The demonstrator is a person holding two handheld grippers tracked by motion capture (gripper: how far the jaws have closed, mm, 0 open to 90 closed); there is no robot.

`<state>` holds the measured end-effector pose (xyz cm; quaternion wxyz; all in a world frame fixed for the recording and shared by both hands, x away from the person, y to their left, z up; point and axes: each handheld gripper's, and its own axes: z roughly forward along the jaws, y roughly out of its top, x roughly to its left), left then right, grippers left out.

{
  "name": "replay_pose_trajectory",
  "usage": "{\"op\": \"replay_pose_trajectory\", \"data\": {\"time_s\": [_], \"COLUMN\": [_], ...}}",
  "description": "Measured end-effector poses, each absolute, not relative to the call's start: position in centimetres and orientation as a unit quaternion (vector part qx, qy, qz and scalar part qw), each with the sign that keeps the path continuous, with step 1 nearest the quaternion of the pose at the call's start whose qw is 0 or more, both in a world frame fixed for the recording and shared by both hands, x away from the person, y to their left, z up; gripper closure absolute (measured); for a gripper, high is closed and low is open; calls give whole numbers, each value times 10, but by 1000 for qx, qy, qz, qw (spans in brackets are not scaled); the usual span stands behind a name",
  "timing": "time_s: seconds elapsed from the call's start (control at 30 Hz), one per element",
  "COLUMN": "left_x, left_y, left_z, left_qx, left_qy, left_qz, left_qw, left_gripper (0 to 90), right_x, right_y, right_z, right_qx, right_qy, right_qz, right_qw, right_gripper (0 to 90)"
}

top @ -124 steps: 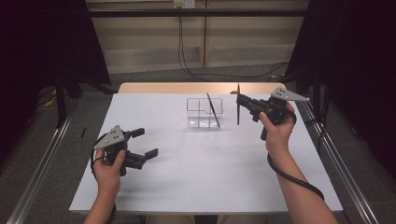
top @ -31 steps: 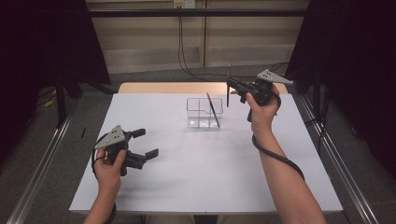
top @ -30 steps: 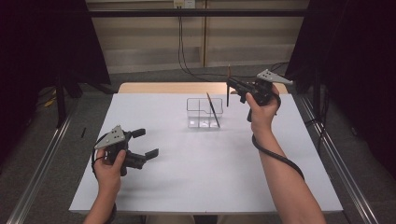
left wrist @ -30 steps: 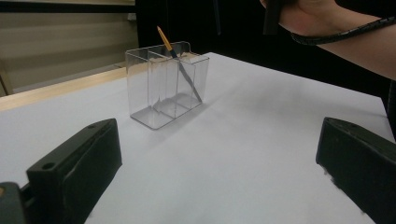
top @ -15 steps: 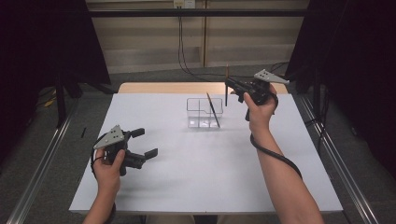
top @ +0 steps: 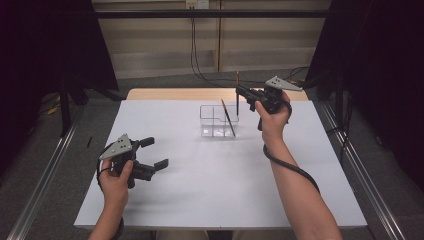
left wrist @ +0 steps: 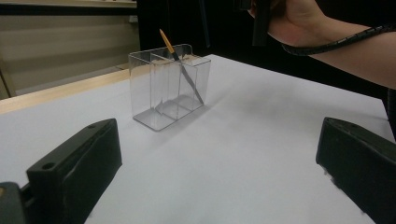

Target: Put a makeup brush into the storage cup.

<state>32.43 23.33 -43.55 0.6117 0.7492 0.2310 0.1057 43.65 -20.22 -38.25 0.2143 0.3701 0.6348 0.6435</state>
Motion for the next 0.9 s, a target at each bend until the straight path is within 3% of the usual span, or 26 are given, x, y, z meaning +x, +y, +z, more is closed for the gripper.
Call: {"op": "replay_pose_trajectory", "data": {"time_s": [0.9], "left_x": [325], "left_y": [234], "left_z": [-435], "left_qx": [749], "left_qy": [230], "left_qz": [106], "left_qw": [612], "left_gripper": [2], "right_x": [442], "right_y": [-194], "right_z": [-394], "right_qx": [373], "right_qy": [636], "right_qz": [639], "right_qw": [221], "right_gripper": [843]}}
